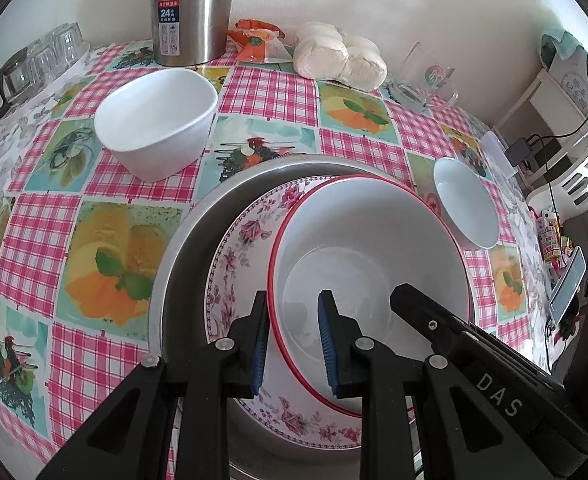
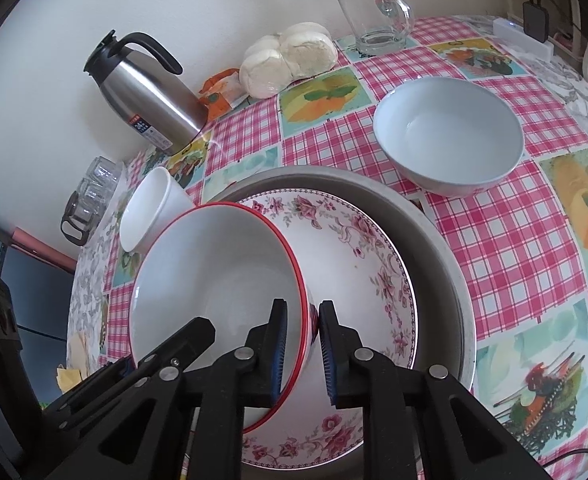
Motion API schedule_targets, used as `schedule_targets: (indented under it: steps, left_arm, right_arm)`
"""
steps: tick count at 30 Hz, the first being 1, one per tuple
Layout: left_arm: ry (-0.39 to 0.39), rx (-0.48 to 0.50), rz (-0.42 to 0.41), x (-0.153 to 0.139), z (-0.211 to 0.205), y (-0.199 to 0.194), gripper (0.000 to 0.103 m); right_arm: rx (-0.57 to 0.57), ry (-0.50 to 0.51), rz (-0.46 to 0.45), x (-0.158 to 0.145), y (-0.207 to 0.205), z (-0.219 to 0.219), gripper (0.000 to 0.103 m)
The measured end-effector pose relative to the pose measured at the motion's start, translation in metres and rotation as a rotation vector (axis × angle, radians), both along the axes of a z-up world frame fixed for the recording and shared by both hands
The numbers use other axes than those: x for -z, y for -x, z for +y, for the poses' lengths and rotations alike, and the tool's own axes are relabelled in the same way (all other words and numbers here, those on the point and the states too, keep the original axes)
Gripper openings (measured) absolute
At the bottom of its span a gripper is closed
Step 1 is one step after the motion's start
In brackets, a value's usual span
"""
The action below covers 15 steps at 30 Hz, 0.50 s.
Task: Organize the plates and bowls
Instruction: 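Lower the red-rimmed bowl onto the plate inside the basin with both grippers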
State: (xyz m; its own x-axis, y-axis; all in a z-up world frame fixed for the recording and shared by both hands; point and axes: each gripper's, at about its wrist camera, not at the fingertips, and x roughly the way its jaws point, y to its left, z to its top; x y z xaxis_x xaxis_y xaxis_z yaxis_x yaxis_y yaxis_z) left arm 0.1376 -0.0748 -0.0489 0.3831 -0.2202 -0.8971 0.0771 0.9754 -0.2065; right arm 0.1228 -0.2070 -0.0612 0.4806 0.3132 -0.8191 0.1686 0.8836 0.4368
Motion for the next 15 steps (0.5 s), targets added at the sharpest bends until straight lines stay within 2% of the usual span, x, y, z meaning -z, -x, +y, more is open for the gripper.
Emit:
schedule_targets:
  steps: [15]
  left_arm:
    - [0.009, -0.017, -0.008, -0.0014, 0.0019, -0.0006, 0.026]
  right_arm:
    - [0.009, -0.010, 0.001, 0.0003, 0.0010, -0.0005, 0.024]
